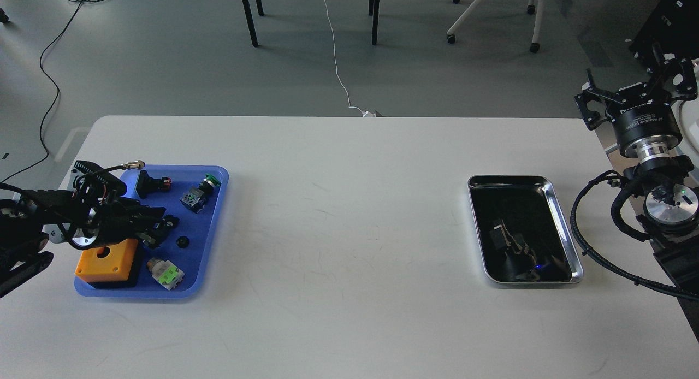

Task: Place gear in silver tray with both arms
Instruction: 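Lower the left gripper and grasp a small black gear in the blue tray, then lift the black gear out of the blue tray with the left gripper, then carry the black gear toward the middle of the table, then open the left gripper to set the gear on the table, then retract the left arm and swing the right gripper toward the gear, then lower the right gripper onto the black gear and close it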

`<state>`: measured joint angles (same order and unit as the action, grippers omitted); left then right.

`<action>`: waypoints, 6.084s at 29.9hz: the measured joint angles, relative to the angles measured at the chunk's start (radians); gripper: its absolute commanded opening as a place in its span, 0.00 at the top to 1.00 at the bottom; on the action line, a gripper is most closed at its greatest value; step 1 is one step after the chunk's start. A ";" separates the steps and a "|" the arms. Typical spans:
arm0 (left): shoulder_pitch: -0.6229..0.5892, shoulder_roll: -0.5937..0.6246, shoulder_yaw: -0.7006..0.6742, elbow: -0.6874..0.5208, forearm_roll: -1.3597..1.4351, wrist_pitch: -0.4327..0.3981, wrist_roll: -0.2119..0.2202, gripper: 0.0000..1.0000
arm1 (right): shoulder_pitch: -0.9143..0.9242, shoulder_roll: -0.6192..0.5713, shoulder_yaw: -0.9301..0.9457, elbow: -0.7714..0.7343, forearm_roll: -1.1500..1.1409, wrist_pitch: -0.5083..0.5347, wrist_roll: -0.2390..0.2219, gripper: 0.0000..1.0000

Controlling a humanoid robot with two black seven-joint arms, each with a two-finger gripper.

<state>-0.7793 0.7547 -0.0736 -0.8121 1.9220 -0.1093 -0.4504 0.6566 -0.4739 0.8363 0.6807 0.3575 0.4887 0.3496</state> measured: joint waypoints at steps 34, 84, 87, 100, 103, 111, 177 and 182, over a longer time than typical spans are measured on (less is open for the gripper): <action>-0.117 0.107 0.008 -0.031 -0.171 -0.050 -0.038 0.79 | 0.002 -0.002 0.003 -0.001 0.000 0.000 0.000 0.01; -0.340 -0.754 0.178 0.015 -0.044 -0.125 0.104 0.80 | -0.178 -0.164 0.054 0.149 0.001 0.000 0.012 0.01; -0.328 -0.754 0.200 0.056 -0.044 -0.111 0.104 0.79 | -0.178 -0.164 0.060 0.158 0.001 0.000 0.011 0.01; -0.314 -0.755 0.246 0.077 -0.044 -0.092 0.104 0.77 | -0.178 -0.153 0.061 0.158 0.000 0.000 0.011 0.01; -0.306 -0.755 0.269 0.077 -0.044 -0.089 0.104 0.77 | -0.178 -0.152 0.061 0.158 0.000 0.000 0.011 0.01; -0.299 -0.755 0.273 0.077 -0.045 -0.086 0.104 0.51 | -0.178 -0.153 0.061 0.157 0.000 0.000 0.011 0.01; -0.039 -0.279 -0.654 0.061 -1.987 -0.291 0.172 0.02 | 0.943 0.468 -1.537 0.174 -1.301 -0.100 0.128 0.02; -0.033 -0.275 -0.654 0.054 -1.985 -0.291 0.172 0.02 | 0.936 0.473 -1.647 0.165 -1.376 -0.162 0.139 0.05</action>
<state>-0.8126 0.4793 -0.7281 -0.7583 -0.0632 -0.4007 -0.2787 1.5927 -0.0006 -0.8111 0.8459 -1.0182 0.3267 0.4883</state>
